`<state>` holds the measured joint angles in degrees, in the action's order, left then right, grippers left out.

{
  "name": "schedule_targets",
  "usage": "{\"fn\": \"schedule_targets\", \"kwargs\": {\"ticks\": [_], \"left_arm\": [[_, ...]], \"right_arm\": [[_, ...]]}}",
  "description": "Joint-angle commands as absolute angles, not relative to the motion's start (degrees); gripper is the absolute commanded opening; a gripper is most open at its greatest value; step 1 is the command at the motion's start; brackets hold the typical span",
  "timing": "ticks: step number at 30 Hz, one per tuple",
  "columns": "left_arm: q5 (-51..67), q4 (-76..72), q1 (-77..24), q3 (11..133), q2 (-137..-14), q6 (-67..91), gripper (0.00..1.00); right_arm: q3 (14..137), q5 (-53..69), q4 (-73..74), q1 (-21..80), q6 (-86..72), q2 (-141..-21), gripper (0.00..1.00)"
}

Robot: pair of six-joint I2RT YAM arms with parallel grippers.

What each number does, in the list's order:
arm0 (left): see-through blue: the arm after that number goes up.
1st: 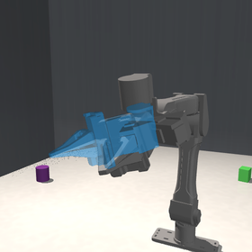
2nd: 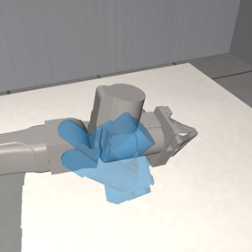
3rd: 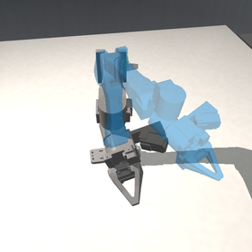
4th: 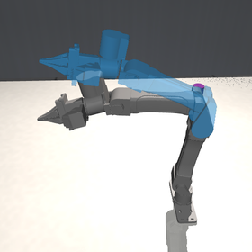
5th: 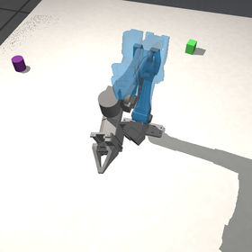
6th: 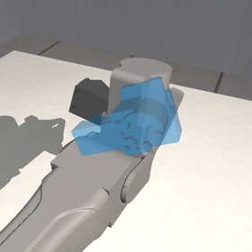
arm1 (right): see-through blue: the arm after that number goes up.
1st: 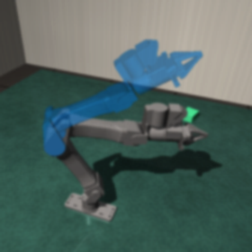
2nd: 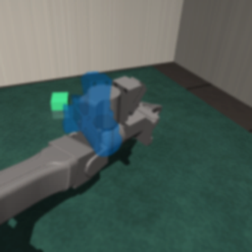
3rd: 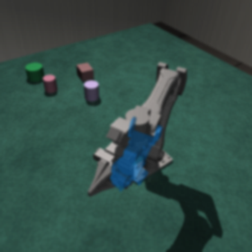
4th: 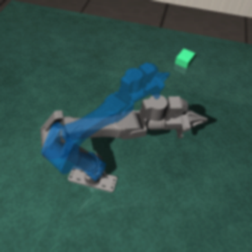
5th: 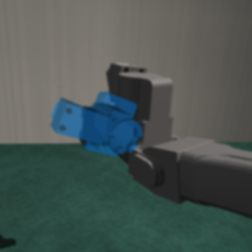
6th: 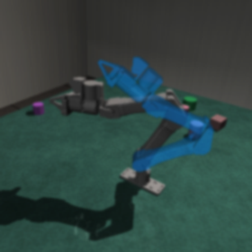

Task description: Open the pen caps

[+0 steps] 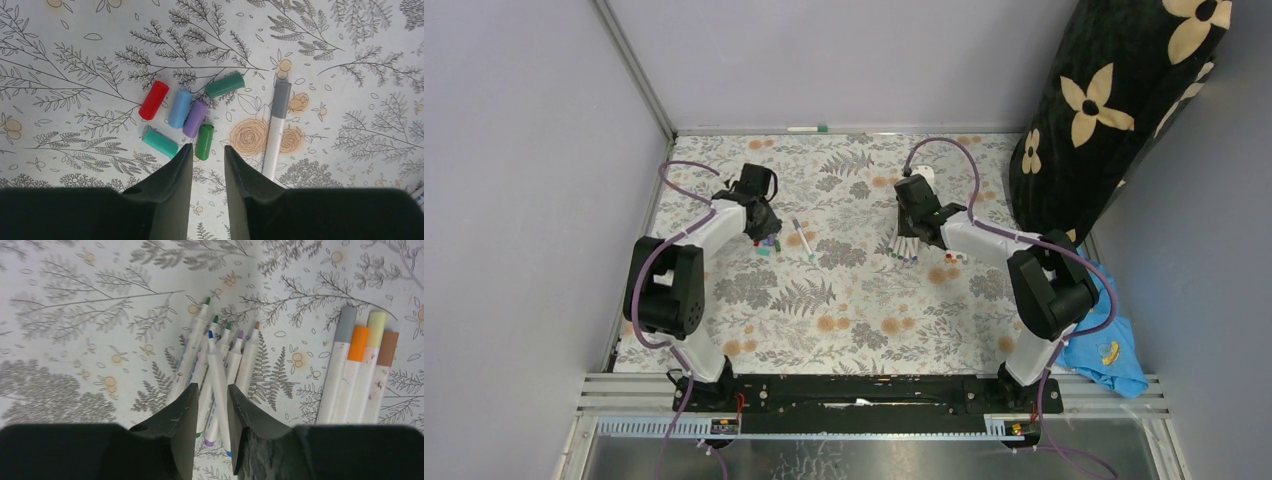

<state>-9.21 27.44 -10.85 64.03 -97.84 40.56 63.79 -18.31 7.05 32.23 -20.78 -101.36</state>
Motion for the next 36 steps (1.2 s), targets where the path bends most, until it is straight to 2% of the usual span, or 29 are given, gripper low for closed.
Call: {"fn": "schedule_targets", "kwargs": {"ticks": [1, 4, 8, 14, 23, 36], "left_arm": [[-8.5, 26.5, -11.1, 63.4, -94.6, 41.1, 0.36], [-7.5, 26.5, -11.1, 62.9, -93.2, 41.3, 0.44], [-5.7, 25.8, -11.1, 61.1, -90.5, 41.9, 0.58], [-3.7, 25.3, -11.1, 58.9, -85.4, 42.3, 0.69], [-3.3, 24.7, -11.0, 54.4, -75.8, 44.0, 0.76], [-4.4, 24.1, -11.0, 48.9, -63.0, 46.3, 0.77]], "right_arm": [[67.8, -12.8, 4.8, 33.2, -16.9, -97.4, 0.34], [72.3, -6.1, 7.2, 35.3, -13.9, -100.4, 0.36], [77.8, -3.1, 8.9, 39.3, -11.3, -105.1, 0.39], [89.1, -2.2, 13.3, 44.6, -9.6, -114.0, 0.43], [100.3, -2.2, 17.1, 49.4, -9.9, -124.5, 0.47], [114.7, -7.3, 24.0, 52.6, -10.0, -135.3, 0.49]]}}
